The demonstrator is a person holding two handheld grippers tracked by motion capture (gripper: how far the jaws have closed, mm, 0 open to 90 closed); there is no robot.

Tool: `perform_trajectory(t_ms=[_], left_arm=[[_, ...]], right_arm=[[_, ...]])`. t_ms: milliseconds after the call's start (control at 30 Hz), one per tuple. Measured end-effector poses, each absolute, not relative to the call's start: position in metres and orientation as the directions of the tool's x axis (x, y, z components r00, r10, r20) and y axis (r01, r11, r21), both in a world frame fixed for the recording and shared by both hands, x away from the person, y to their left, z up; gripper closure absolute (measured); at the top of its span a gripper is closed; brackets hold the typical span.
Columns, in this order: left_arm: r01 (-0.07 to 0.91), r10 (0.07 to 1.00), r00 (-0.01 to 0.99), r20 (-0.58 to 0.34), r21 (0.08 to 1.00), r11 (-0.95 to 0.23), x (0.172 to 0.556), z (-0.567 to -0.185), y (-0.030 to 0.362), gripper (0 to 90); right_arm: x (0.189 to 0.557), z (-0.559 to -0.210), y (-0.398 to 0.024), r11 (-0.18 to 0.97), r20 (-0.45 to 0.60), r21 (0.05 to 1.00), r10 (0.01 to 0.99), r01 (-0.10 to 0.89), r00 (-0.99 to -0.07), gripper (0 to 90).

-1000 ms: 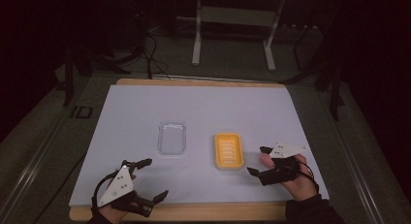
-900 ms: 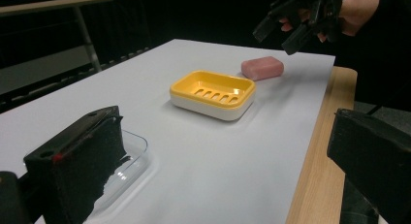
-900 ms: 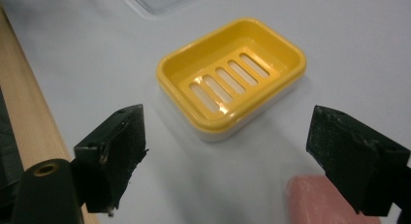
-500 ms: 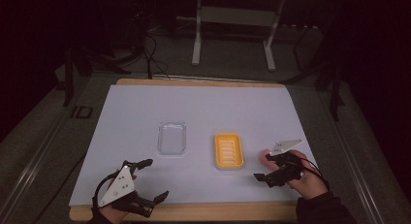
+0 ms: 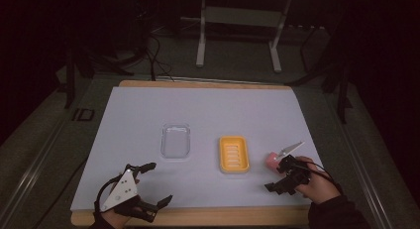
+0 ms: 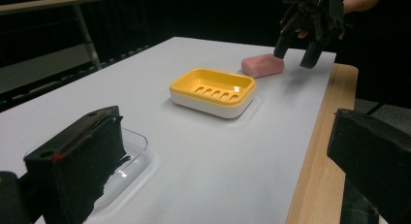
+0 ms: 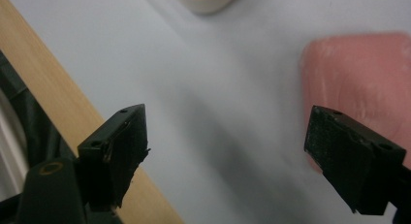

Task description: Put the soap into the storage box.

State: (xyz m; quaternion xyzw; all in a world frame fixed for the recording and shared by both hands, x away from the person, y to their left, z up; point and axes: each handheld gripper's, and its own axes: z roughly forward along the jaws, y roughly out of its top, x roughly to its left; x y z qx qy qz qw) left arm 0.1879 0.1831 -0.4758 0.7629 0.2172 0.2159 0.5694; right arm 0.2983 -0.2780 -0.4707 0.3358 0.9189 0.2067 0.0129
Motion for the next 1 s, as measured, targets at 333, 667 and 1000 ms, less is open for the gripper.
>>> perform_trajectory(t_ms=[333, 667, 1000], left_arm=[[0.083, 0.581, 0.808, 0.094, 0.959, -0.272, 0.188, -0.476, 0.182, 0.6], [0.084, 0.581, 0.809, 0.093, 0.959, -0.270, 0.188, -0.476, 0.182, 0.6], [0.082, 0.581, 0.809, 0.093, 0.960, -0.268, 0.188, -0.476, 0.182, 0.5]], right_arm=[[0.302, -0.470, -0.284, 0.743, 0.123, 0.234, 0.617, 0.627, -0.777, 18.0], [0.304, -0.472, -0.291, 0.775, 0.123, 0.078, 0.617, 0.628, -0.777, 17.9], [0.311, -0.468, -0.304, 0.780, 0.110, -0.006, 0.622, 0.625, -0.775, 13.1]])
